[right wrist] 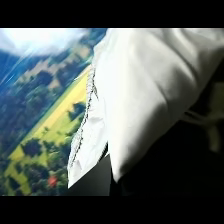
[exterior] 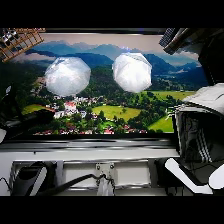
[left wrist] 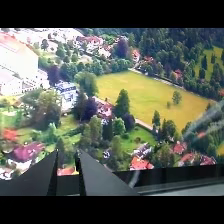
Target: Fold the clothes and pants, and hang the long-sleeved shirts on hangers.
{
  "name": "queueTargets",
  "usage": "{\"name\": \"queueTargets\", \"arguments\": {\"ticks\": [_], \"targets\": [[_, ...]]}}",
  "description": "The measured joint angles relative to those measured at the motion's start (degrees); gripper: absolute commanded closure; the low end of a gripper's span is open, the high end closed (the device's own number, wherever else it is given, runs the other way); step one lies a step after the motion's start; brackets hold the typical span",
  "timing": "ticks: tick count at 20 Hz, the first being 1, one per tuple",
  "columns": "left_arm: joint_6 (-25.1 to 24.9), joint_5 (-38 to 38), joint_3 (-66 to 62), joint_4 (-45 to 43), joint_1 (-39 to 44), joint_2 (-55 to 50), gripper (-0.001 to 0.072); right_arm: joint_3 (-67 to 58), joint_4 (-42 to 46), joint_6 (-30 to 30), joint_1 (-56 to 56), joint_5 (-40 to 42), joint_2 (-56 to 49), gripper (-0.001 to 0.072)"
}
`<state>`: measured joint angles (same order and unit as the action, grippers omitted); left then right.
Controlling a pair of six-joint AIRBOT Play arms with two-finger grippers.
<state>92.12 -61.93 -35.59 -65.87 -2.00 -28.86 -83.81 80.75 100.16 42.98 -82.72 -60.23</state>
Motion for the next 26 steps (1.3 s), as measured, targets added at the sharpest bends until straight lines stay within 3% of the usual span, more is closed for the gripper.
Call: {"name": "queueTargets", "arguments": {"ticks": [11, 24, 25, 26], "targets": [[-0.04, 0.31, 0.0, -0.04, 0.0, 0.0, 0.0589, 2.32, 11.96, -1.33, 7.08, -11.45, 2.56, 0.0684], [0.02, 3.85, 0.02, -0.24, 0.0, 0.0, 0.0589, 21.88, 21.22, -14.97, 8.09, -9.64, 1.2, 0.0681], [0.02, 4.04, 0.04, -0.48, 0.0, 0.0, 0.0589, 22.29, 22.4, -15.02, 8.09, -9.7, 1.01, 0.0596], [0.02, 4.17, 0.04, -0.79, 0.0, 0.0, 0.059, 22.6, 23.52, -15.02, 8.09, -9.94, 0.83, 0.0457]]}}
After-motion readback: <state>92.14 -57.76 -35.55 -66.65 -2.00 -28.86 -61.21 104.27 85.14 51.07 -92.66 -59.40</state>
